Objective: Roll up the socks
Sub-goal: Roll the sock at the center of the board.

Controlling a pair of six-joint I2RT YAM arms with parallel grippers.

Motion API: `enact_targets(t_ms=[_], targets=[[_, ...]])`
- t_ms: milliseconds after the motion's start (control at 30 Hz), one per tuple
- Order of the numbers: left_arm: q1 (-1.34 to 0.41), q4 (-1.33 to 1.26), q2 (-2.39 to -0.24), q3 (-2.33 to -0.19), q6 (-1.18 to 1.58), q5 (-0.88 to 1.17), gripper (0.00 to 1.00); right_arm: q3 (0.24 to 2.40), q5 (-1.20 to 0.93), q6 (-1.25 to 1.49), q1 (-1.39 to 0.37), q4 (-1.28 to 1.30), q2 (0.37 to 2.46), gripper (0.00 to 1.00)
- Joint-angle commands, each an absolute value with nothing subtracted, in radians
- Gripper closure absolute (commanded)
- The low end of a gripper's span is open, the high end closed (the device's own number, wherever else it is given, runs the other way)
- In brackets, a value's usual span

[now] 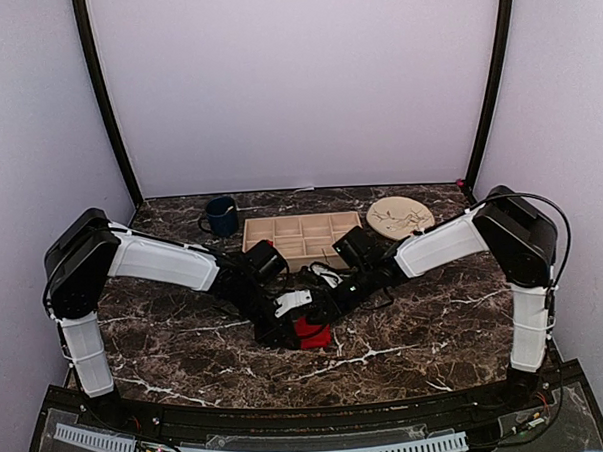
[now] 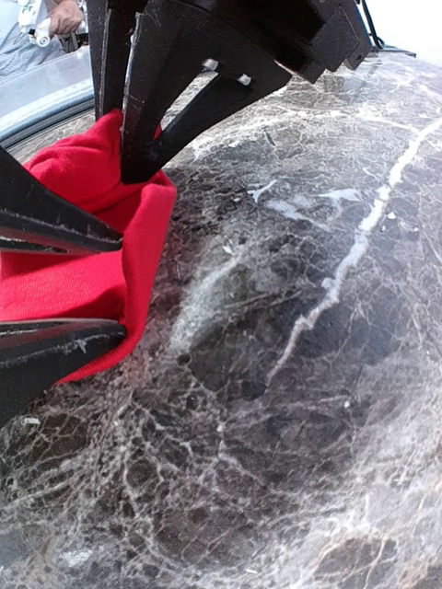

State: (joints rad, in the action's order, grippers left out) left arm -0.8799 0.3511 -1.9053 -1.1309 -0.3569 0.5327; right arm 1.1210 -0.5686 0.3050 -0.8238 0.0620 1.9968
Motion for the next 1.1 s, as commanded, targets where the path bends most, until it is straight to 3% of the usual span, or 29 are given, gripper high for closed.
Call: enact_targets(t_ms=[0, 1067], targets=[[-0.882, 0.465, -1.953, -1.131, -0.345, 0.536, 0.86, 1.089, -0.532, 0.319, -0.816, 0.11, 1.985, 0.74], [-0.874, 0.399, -1.968, -1.113, -0.329, 0.508, 0.88, 0.992, -0.769, 0.359, -0.771, 0.004, 1.99, 0.69]])
